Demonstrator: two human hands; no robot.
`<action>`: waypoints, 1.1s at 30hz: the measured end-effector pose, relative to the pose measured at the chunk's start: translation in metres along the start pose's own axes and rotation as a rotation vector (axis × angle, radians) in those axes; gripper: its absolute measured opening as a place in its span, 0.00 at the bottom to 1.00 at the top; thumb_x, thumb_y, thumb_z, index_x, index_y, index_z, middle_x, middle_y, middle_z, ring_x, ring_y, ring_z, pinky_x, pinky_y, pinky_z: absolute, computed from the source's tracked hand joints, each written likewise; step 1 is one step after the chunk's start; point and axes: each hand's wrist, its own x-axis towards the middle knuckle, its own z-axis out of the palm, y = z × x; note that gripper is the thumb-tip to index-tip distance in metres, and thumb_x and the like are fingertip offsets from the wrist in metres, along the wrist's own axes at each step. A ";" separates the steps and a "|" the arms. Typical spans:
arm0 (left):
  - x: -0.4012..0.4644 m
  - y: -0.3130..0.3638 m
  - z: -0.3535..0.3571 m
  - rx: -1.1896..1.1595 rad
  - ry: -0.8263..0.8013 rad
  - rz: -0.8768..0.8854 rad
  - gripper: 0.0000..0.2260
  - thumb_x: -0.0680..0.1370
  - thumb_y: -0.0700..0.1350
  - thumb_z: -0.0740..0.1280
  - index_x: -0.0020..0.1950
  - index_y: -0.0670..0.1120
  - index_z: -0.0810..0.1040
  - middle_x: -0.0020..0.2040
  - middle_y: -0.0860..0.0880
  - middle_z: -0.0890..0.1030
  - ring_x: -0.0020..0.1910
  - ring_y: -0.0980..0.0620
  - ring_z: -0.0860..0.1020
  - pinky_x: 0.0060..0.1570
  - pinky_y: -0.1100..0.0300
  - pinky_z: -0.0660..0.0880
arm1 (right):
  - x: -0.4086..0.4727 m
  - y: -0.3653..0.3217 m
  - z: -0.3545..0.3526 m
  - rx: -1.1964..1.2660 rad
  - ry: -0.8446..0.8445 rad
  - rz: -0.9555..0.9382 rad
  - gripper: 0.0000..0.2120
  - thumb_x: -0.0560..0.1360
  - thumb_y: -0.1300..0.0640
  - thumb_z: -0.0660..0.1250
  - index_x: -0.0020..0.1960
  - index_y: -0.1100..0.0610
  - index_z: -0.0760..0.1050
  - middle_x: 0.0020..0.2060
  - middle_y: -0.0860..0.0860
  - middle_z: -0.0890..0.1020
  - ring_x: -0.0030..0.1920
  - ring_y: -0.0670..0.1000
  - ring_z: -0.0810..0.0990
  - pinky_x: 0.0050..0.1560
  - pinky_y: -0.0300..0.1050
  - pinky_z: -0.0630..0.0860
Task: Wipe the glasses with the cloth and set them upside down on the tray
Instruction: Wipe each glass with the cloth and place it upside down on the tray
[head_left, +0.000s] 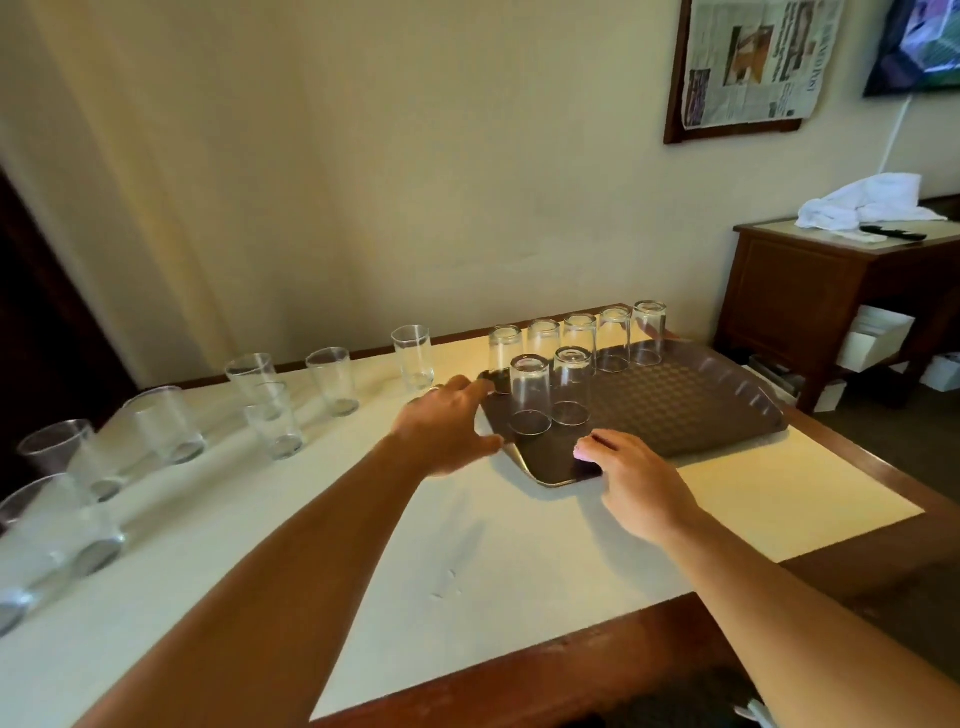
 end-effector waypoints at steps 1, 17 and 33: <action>-0.020 -0.011 0.001 -0.032 0.008 -0.035 0.31 0.80 0.61 0.70 0.80 0.53 0.65 0.78 0.48 0.70 0.71 0.45 0.75 0.63 0.51 0.77 | 0.001 -0.017 0.000 0.041 0.017 -0.019 0.26 0.77 0.71 0.65 0.72 0.54 0.75 0.71 0.51 0.75 0.73 0.53 0.71 0.65 0.48 0.77; -0.296 -0.206 0.032 -0.429 0.490 -0.793 0.18 0.80 0.53 0.70 0.69 0.50 0.78 0.63 0.49 0.81 0.56 0.48 0.80 0.52 0.56 0.77 | -0.004 -0.331 0.094 0.339 -0.180 -0.479 0.24 0.76 0.70 0.57 0.65 0.52 0.78 0.62 0.46 0.79 0.62 0.52 0.79 0.58 0.52 0.80; -0.310 -0.302 0.029 -0.475 0.750 -1.207 0.39 0.78 0.58 0.72 0.81 0.45 0.58 0.76 0.42 0.72 0.72 0.39 0.72 0.71 0.40 0.71 | -0.017 -0.342 0.122 0.352 -0.213 -0.517 0.20 0.83 0.62 0.60 0.74 0.53 0.73 0.77 0.45 0.68 0.79 0.45 0.63 0.75 0.33 0.55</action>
